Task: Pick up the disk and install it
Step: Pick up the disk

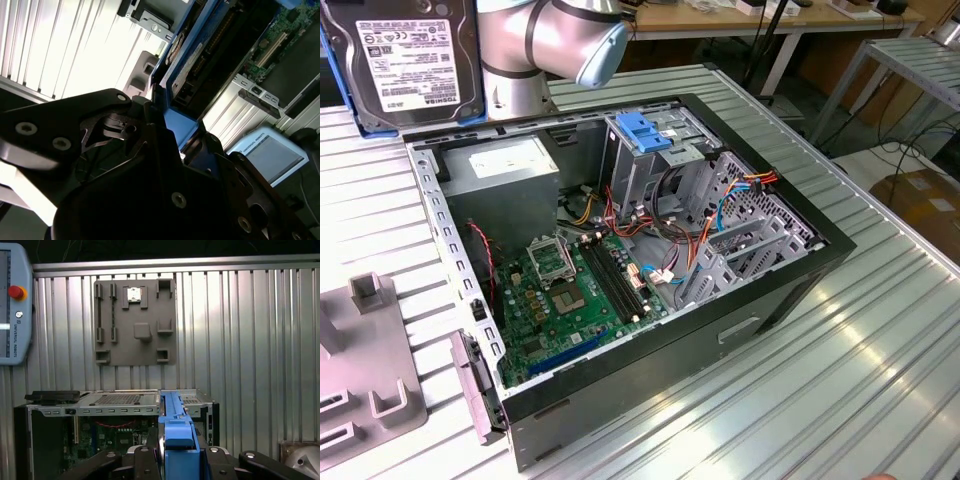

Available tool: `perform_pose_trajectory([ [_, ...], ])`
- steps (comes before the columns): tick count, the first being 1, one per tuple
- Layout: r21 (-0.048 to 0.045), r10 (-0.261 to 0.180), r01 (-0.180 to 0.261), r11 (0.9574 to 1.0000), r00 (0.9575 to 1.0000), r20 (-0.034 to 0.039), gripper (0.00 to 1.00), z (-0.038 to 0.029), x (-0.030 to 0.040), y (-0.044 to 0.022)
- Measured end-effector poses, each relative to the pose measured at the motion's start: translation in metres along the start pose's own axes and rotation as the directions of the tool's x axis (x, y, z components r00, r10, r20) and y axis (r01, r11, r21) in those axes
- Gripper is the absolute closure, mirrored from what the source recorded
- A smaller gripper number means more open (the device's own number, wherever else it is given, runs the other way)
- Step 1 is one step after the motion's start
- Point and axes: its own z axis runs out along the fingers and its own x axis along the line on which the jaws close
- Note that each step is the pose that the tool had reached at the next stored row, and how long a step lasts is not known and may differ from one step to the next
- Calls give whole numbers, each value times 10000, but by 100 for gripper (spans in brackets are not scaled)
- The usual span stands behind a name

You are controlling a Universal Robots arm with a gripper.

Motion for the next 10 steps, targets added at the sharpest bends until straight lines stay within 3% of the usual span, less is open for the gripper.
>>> perform_pose_trajectory([
  [10, 0, 0, 0, 10000, 10000, 0, 63, 2, -7, -206],
])
